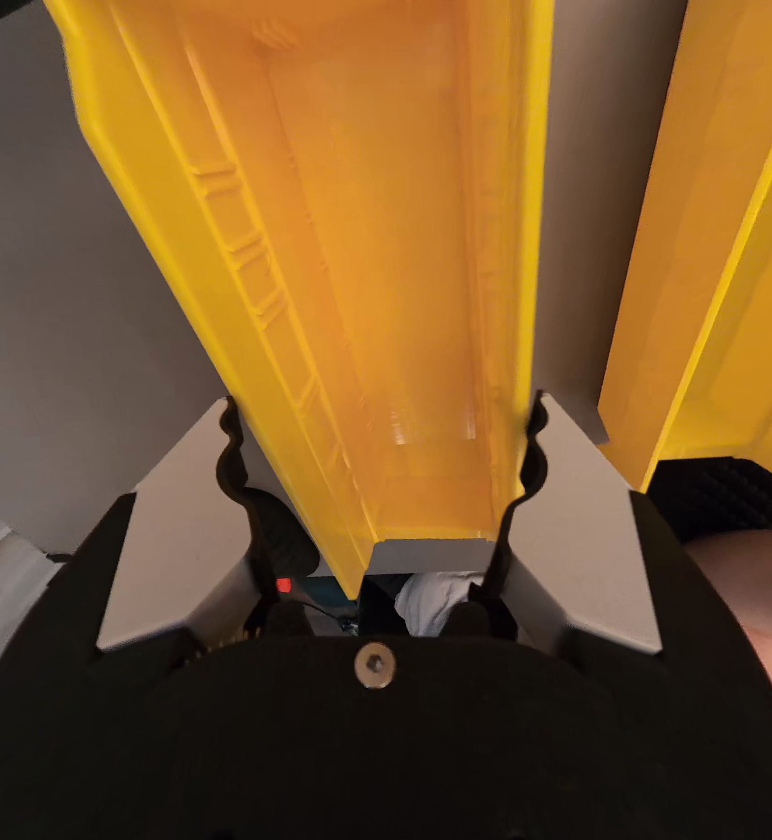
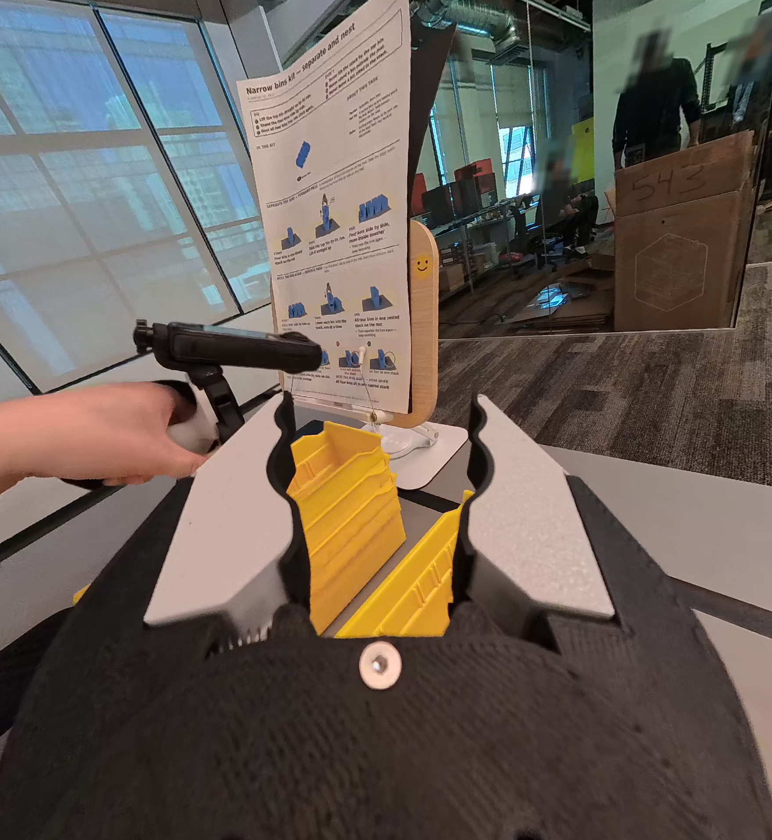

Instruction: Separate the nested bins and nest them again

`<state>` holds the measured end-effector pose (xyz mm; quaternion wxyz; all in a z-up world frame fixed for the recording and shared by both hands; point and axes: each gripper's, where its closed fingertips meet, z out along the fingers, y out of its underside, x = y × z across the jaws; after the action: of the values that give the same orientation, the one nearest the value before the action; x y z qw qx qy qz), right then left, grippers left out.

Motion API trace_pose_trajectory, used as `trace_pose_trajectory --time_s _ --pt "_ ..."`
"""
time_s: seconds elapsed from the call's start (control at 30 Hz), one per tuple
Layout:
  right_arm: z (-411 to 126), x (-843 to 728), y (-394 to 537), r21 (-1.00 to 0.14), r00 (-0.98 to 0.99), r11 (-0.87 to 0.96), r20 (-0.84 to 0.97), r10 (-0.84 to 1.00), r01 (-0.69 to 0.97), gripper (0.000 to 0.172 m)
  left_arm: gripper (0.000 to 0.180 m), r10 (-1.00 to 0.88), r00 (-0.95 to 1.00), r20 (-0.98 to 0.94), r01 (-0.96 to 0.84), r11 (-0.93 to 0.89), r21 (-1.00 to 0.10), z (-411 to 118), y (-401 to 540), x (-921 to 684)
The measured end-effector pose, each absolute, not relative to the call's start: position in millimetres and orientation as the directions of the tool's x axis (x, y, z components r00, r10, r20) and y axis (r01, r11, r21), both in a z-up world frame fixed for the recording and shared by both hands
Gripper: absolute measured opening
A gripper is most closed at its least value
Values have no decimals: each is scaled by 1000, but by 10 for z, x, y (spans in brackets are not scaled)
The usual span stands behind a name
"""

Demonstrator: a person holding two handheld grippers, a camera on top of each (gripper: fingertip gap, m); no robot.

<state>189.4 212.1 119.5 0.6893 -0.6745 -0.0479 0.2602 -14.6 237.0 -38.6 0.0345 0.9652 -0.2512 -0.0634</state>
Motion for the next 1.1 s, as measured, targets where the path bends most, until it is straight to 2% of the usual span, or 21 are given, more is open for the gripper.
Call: trace_pose_trajectory --time_s 0.2,0.33,0.47,1.1 --pt "1175 1837 2134 -959 862 -55 -274 427 -278 77 138 -506 856 -109 -488 -859 156 -552 2308 -159" --pt "1159 1789 2148 -960 858 -64 -273 435 -273 76 125 -508 855 -99 -493 -858 145 -520 2321 -163" --pt "1140 1768 2161 -962 859 -72 -269 436 -265 76 120 -503 861 -78 -490 -861 136 -500 2327 -153" --pt "1114 1723 2181 -961 851 -89 -275 448 -264 75 116 -472 881 -29 -465 -876 128 -369 2304 -191"
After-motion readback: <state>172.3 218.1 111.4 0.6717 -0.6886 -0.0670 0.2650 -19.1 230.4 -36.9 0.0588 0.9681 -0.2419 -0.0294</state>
